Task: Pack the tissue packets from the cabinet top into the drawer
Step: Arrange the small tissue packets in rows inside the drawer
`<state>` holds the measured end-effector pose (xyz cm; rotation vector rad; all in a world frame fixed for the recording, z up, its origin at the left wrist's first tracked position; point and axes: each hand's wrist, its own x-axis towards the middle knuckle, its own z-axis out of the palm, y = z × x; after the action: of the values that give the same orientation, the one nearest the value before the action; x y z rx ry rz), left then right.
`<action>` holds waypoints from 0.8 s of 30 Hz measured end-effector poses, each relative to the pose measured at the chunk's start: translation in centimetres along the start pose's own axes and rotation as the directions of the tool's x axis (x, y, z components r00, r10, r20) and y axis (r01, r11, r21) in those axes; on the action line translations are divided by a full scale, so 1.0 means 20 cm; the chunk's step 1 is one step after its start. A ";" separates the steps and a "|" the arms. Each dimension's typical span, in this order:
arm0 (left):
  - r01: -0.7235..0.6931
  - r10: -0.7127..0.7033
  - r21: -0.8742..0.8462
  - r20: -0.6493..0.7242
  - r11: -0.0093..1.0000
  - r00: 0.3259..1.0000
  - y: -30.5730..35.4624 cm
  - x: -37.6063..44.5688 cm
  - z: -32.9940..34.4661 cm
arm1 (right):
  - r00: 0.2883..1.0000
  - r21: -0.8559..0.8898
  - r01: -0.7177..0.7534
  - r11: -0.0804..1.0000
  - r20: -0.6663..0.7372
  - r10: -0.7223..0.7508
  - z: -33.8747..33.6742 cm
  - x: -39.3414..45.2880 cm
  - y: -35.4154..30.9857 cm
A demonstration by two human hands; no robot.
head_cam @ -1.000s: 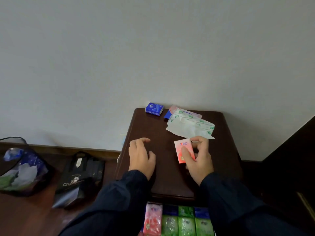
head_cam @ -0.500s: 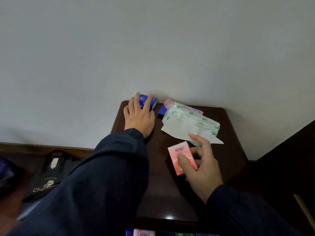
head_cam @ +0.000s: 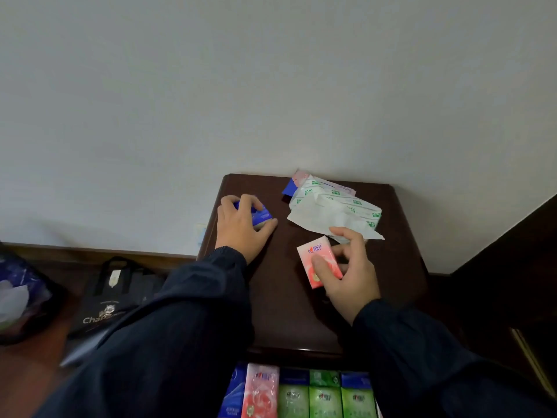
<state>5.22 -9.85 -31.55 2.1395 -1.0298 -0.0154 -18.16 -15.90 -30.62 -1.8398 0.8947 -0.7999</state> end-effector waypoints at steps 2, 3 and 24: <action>0.053 -0.056 -0.079 -0.041 0.995 0.998 -0.02 -0.17 -0.09 | 1.000 -0.001 -0.015 1.000 0.002 0.015 0.00 -0.01 -0.01; 0.070 -0.076 -0.087 -0.061 0.994 0.995 -0.02 -0.25 -0.14 | 1.000 -0.008 -0.018 1.000 0.007 0.018 -0.01 -0.01 -0.03; 0.425 -0.462 -0.345 -0.029 0.837 0.886 -0.04 -1.66 -0.64 | 0.605 0.046 -0.772 0.634 0.362 0.709 0.07 -1.10 -0.21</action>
<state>-12.71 20.82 -32.40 1.9924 -0.4059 -0.2721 -27.53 4.51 -30.69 -1.1694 1.1928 -0.0408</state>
